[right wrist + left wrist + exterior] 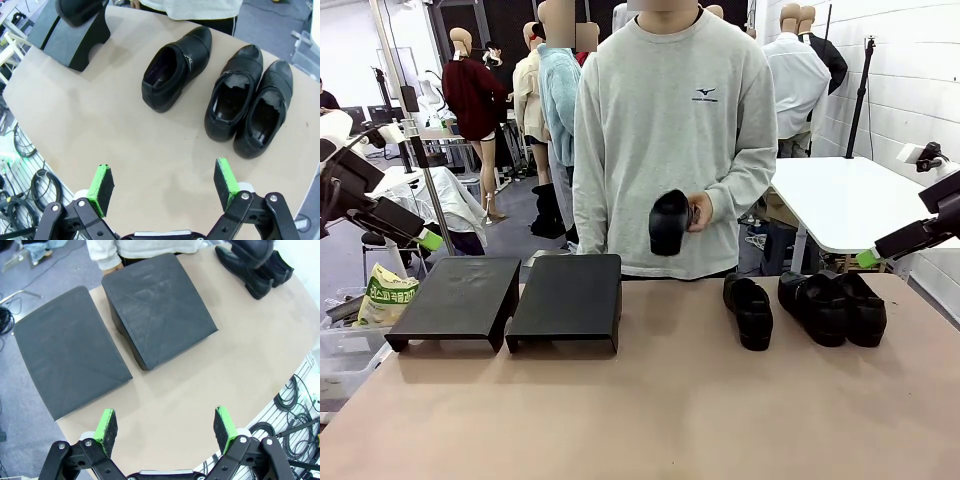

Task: Organize the shoes by placing them on the stand.
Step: Pick up one Shoe and place it in the middle of the table.

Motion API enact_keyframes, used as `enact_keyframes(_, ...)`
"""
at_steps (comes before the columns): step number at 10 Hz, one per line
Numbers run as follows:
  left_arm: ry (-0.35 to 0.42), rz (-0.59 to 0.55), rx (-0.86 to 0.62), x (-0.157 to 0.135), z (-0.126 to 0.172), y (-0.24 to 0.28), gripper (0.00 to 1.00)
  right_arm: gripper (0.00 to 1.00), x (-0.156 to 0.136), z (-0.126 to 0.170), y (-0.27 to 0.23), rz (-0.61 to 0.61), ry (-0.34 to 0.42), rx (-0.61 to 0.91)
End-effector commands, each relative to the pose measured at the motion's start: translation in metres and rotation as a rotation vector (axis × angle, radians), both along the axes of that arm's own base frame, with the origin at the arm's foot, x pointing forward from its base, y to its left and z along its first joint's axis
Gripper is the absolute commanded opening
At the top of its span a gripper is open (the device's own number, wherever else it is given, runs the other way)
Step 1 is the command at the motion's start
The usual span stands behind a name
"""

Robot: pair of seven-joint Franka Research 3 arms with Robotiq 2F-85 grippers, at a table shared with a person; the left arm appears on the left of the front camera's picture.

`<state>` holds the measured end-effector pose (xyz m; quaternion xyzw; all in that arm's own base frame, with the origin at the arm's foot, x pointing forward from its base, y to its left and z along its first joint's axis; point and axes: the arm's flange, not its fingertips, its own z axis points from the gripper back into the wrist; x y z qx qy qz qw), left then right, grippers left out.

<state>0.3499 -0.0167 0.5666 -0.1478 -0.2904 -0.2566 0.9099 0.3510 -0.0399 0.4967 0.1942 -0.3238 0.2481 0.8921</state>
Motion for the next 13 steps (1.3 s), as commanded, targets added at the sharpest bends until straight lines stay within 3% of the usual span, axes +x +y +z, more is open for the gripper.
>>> enact_keyframes(1, 0.000, -0.004, -0.002, 0.000, 0.001, 0.002, 1.00, 1.00, 0.001, -0.002, 0.001, 0.013, 0.000, 0.018)
enact_keyframes(4, 0.000, -0.004, -0.002, 0.000, 0.001, 0.002, 1.00, 1.00, 0.000, 0.000, 0.000, 0.000, 0.000, 0.000)
enact_keyframes(7, 0.000, -0.004, -0.002, 0.000, 0.001, 0.002, 1.00, 1.00, 0.018, -0.002, -0.004, -0.048, 0.035, -0.016)
enact_keyframes(10, 0.000, -0.004, -0.002, 0.000, 0.001, 0.002, 1.00, 1.00, 0.052, 0.006, 0.012, -0.103, 0.068, -0.141)
enact_keyframes(13, 0.000, -0.004, -0.002, 0.000, 0.001, 0.002, 1.00, 1.00, 0.053, 0.015, 0.017, -0.110, 0.072, -0.130)
